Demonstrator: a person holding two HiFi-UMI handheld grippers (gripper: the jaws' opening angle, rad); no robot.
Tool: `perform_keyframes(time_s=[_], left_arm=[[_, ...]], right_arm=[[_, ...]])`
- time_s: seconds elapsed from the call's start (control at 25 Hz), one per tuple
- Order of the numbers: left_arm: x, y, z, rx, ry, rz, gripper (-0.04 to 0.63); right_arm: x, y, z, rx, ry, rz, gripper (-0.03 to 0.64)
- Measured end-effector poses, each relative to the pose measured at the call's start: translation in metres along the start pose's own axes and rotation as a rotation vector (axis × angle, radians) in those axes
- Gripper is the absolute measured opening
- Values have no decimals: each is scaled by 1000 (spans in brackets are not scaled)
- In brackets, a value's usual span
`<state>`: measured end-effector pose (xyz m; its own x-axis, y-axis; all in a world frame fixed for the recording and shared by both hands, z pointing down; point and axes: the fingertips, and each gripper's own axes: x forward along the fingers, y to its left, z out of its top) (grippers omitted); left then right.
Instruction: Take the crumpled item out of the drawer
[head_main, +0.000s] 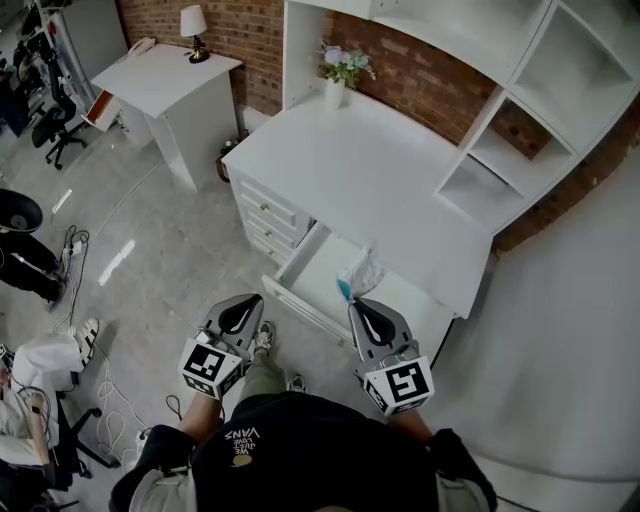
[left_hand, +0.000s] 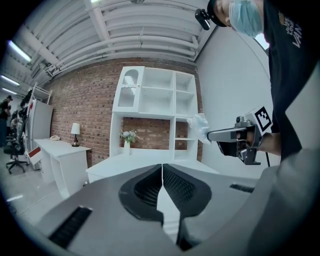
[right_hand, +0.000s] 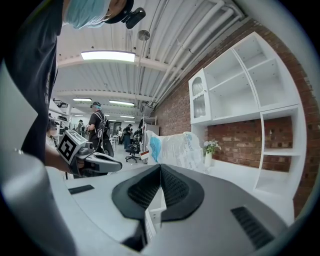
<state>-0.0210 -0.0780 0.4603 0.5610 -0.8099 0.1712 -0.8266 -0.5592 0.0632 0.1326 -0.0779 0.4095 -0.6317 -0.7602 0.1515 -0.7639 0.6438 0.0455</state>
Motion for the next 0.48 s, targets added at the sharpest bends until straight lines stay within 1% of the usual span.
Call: perform_keyframes(time_s=[0.2,0.48], left_arm=[[-5,-2,1,5,-5,9,12],[-6,-6,2,5,-15,4,12]], right_arm=[[-2,2,1,-24,-1,1,3],[-4,2,1,-32,3,-2,3]])
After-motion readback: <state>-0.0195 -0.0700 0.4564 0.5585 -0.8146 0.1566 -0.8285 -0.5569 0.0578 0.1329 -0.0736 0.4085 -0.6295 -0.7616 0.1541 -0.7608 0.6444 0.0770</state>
